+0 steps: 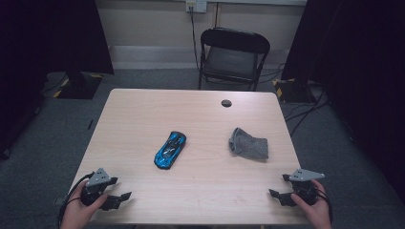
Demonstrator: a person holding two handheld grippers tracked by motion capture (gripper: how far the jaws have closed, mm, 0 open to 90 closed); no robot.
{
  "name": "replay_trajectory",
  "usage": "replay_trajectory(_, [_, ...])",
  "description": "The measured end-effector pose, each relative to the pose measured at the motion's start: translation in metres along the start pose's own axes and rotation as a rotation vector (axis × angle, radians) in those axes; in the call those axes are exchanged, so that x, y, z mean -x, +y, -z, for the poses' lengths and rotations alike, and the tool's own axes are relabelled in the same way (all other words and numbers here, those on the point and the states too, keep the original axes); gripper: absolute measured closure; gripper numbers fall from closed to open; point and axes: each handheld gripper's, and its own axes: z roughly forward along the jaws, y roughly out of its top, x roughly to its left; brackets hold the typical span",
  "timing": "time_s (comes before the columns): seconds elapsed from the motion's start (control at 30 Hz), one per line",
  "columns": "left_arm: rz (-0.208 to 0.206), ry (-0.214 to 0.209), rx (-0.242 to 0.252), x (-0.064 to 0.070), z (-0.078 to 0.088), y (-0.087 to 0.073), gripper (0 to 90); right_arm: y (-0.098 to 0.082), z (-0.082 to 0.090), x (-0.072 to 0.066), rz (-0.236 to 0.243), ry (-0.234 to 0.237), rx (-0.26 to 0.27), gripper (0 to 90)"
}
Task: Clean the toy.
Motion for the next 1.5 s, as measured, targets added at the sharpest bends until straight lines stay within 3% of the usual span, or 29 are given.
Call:
replay_trajectory(0.5, [0.004,0.002,0.005,-0.003,0.006,-0.007,17.3,-0.002,0.000,0.000,0.001,-0.003,0.013,13.8])
replay_trajectory(0.73, [-0.006,0.014,-0.016,-0.005,0.007,-0.012,17.3,-0.002,0.000,0.000,0.001,-0.003,0.013,13.8])
replay_trajectory(1.03, [-0.065,0.046,-0.040,-0.007,0.008,-0.016,17.3,-0.002,0.000,0.000,0.001,-0.003,0.013,13.7])
replay_trajectory(1.5, [-0.072,0.040,-0.001,-0.009,0.007,-0.020,14.6,-0.002,0.000,0.000,0.000,-0.003,0.013,13.7])
